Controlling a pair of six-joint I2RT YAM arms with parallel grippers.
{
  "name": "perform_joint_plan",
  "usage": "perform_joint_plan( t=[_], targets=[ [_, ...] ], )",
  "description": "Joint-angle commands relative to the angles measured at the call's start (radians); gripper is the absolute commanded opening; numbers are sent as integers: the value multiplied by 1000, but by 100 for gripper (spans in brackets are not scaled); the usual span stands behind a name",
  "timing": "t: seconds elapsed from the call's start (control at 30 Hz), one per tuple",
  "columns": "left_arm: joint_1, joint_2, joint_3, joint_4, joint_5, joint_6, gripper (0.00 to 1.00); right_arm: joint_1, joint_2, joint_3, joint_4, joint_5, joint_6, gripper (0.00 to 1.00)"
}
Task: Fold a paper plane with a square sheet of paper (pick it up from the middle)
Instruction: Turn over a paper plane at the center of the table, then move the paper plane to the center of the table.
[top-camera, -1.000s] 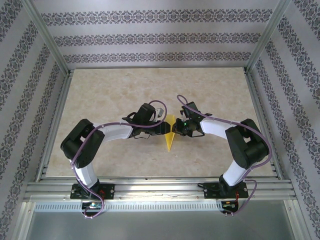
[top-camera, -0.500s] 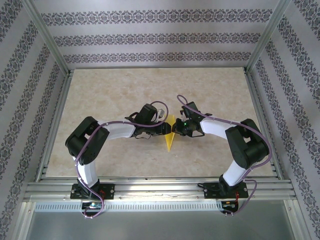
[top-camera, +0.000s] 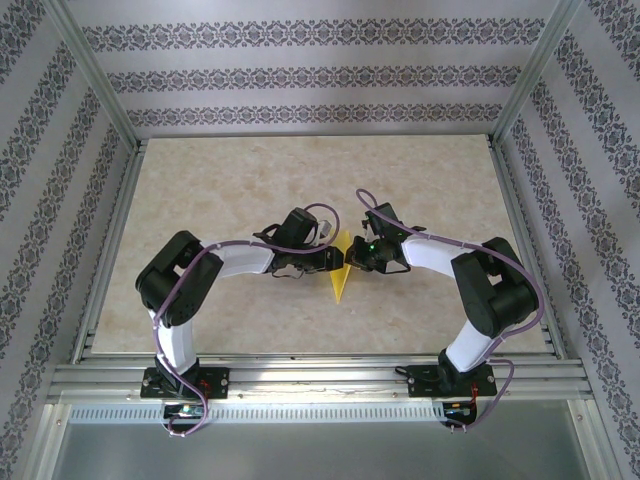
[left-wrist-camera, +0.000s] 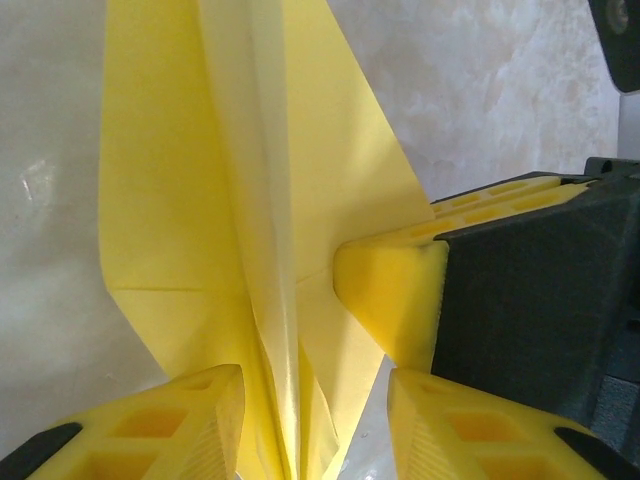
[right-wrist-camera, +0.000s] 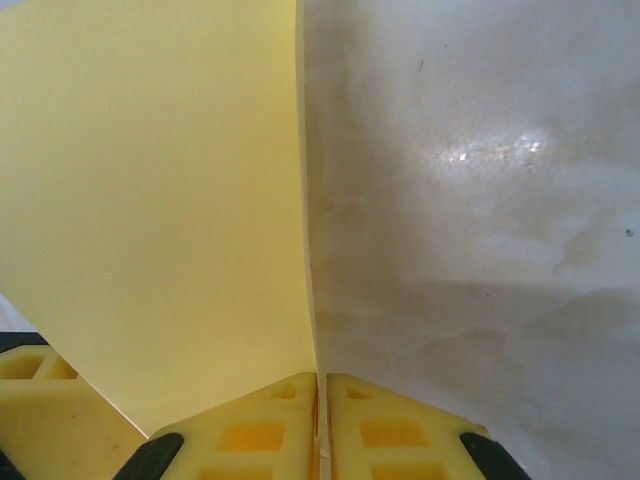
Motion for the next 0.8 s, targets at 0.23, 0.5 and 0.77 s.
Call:
perform_joint_plan(
  t=[0.23,0.5,0.77],
  targets=[
    [-18,33,37,-91,5,32,35,-7,-13,-13,19,-25,10,10],
    [-22,52,58,-122,11,50,30,-8,-9,-15,24,-34,12,9],
    [-25,62,82,-164,-14,64,27,-9,-13,-18,26,-36,14,9]
  ],
)
